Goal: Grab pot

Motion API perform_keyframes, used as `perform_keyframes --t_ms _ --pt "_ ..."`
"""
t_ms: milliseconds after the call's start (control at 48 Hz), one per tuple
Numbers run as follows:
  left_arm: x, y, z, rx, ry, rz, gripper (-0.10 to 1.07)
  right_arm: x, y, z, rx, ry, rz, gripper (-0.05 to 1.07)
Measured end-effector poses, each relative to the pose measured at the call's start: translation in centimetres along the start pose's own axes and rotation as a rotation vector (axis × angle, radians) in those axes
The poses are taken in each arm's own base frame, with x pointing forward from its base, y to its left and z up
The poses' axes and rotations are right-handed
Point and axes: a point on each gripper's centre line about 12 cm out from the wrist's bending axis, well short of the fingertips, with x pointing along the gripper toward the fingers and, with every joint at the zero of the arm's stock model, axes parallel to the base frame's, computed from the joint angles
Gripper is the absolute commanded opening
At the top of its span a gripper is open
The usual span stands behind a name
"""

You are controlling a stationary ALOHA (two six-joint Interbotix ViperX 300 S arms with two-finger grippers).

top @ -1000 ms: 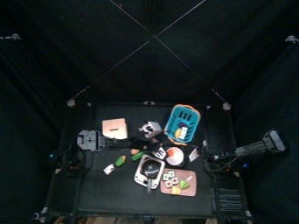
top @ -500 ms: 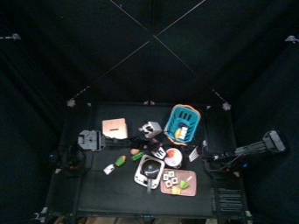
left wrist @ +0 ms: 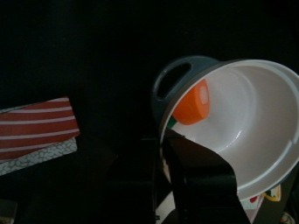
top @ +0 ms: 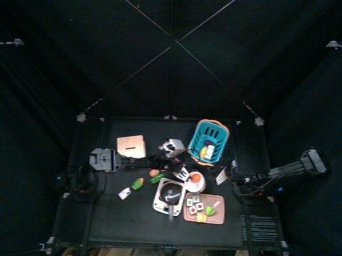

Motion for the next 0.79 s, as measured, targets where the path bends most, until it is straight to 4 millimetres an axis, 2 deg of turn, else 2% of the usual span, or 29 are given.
perform_keyframes --t_ms 250,583,792 --pt "-0.5 -0.8 0.3 0.037 0.066 0.001 0.42 0.0 0.0 0.0 0.000 0.000 0.000 0.80" --pt "-2.1 -3.6 2.7 0.179 0.097 0.004 0.42 0.0 0.0 0.0 0.000 0.000 0.000 0.80" --pt "-2.4 -3.7 2.9 0.191 0.104 0.009 0.42 0.0 0.0 0.0 0.000 0.000 0.000 0.80"
